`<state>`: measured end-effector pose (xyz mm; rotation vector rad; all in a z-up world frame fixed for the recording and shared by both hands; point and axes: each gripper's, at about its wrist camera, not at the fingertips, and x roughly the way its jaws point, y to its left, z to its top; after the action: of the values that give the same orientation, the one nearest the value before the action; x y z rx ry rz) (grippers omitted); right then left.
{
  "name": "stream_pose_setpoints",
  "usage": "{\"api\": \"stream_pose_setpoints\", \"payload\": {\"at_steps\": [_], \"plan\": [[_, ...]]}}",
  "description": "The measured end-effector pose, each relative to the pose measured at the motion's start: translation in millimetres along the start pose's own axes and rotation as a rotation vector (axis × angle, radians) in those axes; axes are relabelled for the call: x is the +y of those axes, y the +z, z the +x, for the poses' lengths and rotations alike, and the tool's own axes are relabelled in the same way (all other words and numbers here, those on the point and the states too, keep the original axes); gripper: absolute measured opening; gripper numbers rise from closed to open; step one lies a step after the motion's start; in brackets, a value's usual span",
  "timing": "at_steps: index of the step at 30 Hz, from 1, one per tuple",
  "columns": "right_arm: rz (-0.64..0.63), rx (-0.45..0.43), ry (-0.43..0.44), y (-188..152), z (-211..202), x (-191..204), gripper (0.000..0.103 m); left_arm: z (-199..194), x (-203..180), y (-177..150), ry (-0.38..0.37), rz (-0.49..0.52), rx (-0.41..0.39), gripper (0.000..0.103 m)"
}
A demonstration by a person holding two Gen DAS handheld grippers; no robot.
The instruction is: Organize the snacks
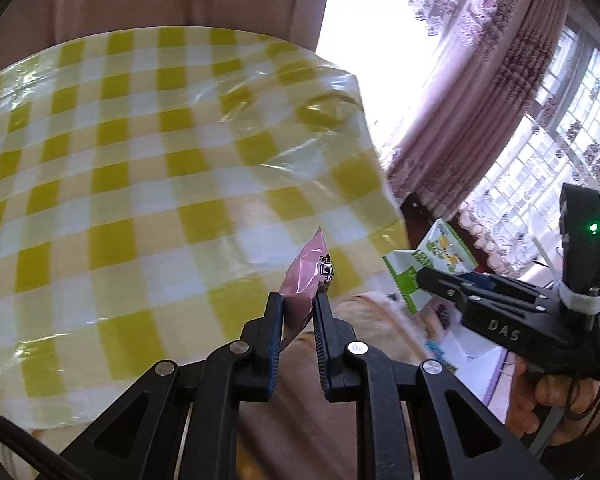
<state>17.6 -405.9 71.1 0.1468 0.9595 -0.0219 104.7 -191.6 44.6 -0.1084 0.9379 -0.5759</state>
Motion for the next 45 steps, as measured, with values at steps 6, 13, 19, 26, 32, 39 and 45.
{"api": "stream_pose_setpoints", "payload": {"at_steps": [6, 13, 19, 26, 32, 39, 45], "plan": [[0.023, -0.003, -0.081, -10.5, -12.0, -32.4, 0.036, 16.1, -43.3, -6.0, -0.089, 0.002, 0.028, 0.016], [0.079, 0.018, -0.210, -31.5, -28.3, -84.0, 0.036, 39.3, -98.9, -22.2, -0.207, 0.042, 0.116, 0.016], [0.128, 0.046, -0.320, -49.9, -40.0, -120.8, 0.037, 65.0, -135.6, -40.2, -0.265, 0.050, 0.221, 0.018], [0.162, 0.060, -0.391, -60.9, -50.8, -141.0, 0.063, 71.4, -144.4, -54.8, -0.197, 0.051, 0.254, 0.051], [0.152, 0.066, -0.403, -69.8, -61.5, -137.7, 0.066, 57.3, -143.2, -66.4, -0.143, 0.065, 0.235, 0.058], [0.153, 0.073, -0.405, -83.0, -69.6, -138.5, 0.066, 59.1, -148.8, -70.6, -0.131, 0.090, 0.254, 0.067], [0.160, 0.071, -0.408, -85.0, -72.6, -140.7, 0.067, 61.0, -150.0, -70.2, -0.125, 0.089, 0.265, 0.069]]}}
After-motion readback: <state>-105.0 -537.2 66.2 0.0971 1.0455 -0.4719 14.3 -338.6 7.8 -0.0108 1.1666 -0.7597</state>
